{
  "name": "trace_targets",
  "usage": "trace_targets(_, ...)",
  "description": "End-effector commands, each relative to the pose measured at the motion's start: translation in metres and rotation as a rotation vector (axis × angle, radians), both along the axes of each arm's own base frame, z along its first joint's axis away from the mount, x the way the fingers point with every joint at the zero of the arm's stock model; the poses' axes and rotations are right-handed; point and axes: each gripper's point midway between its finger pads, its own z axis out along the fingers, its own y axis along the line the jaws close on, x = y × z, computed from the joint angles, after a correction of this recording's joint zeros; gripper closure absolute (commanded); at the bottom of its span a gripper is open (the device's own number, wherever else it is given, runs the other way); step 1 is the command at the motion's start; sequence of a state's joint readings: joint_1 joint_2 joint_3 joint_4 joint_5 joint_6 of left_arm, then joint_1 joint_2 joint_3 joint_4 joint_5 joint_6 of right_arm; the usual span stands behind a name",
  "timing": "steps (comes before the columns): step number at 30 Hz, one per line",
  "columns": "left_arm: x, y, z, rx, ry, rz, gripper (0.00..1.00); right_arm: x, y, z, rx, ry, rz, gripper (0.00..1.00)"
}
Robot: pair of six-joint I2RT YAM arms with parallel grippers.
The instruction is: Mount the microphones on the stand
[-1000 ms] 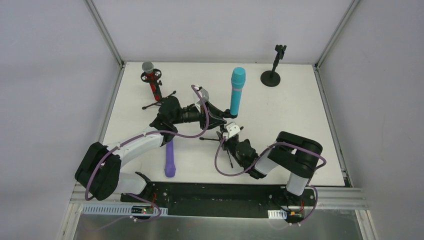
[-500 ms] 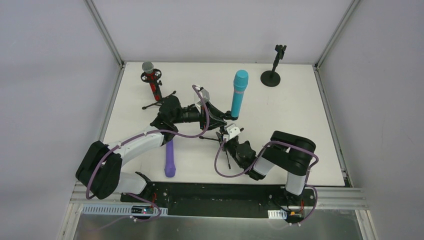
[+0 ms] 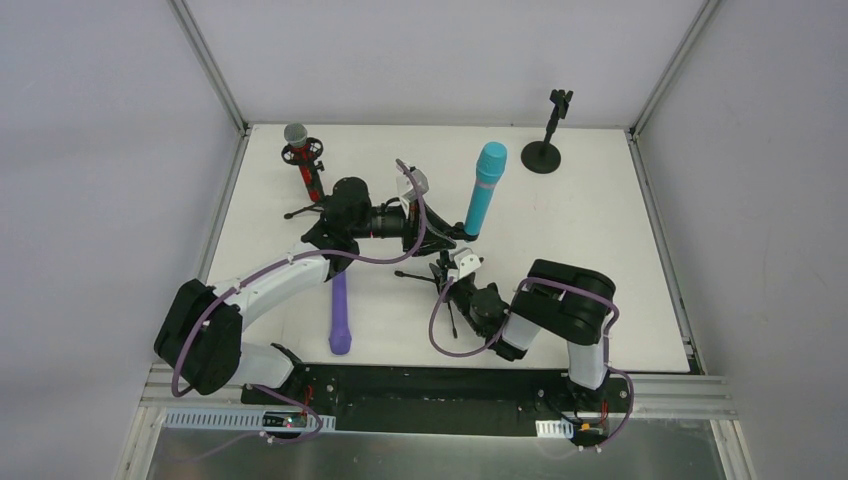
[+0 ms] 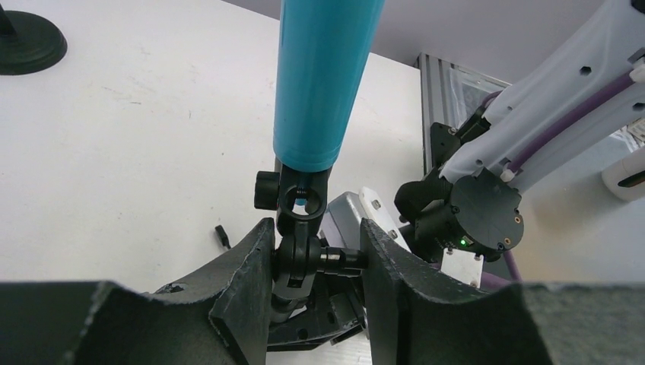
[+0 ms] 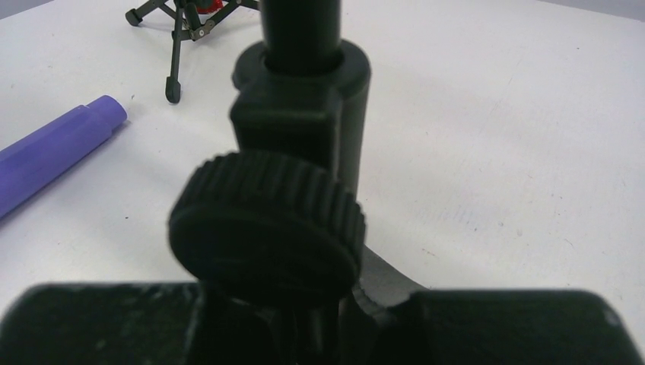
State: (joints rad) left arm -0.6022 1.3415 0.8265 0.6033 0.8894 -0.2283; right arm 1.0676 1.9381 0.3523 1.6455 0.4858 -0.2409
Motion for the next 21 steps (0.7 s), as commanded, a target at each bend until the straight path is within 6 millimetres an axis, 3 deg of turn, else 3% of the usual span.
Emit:
trace_targets(1, -0.028, 0.008, 0.164, -0.302, -0.391, -0.08, 1.0, -0.005, -0.055, -0.079, -0.227, 0.15, -0.12, 1.0)
trace_targets(9, -0.041, 0.011, 0.187, -0.329, -0.459, -0.081, 1.0, -0.005, -0.053, -0.09, -0.236, 0.17, -0.119, 1.0)
trace_targets(21, -0.051, 0.006, 0.199, -0.322, -0.513, -0.079, 1.0, -0.004, -0.054, -0.1, -0.264, 0.172, -0.143, 1.0)
